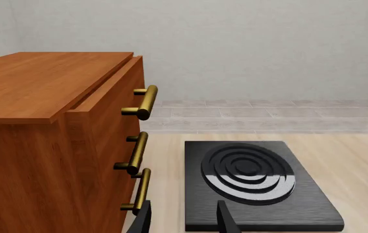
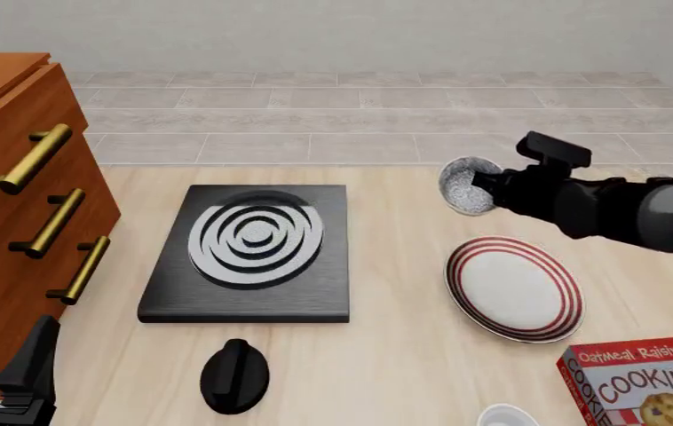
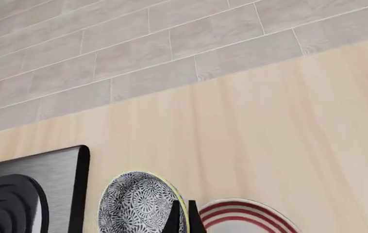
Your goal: Pick the akita bowl on the stove and place it on the plate.
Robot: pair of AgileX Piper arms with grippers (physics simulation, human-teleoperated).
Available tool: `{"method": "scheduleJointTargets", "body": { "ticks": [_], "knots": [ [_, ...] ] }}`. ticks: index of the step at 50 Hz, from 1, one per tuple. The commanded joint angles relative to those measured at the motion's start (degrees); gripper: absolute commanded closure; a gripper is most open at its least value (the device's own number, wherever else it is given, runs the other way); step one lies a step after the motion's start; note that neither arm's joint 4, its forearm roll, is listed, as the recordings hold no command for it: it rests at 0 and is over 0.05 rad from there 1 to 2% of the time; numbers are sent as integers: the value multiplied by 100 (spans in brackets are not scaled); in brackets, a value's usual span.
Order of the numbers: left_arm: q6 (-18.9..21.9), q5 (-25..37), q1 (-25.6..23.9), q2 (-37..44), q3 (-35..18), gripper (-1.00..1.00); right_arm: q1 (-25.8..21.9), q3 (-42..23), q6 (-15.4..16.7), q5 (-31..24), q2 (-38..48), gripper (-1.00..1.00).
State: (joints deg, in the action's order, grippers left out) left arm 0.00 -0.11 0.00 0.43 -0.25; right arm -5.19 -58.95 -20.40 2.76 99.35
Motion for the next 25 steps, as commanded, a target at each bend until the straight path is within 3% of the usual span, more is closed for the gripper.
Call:
{"method": "scheduleJointTargets", "body": {
  "ticks": [1, 25],
  "knots": [
    [0, 0, 0, 0, 0, -100, 183, 374, -67, 174, -154, 100],
    [0, 0, 0, 0, 0, -100, 445, 1103, -237, 645, -237, 100]
  ]
}}
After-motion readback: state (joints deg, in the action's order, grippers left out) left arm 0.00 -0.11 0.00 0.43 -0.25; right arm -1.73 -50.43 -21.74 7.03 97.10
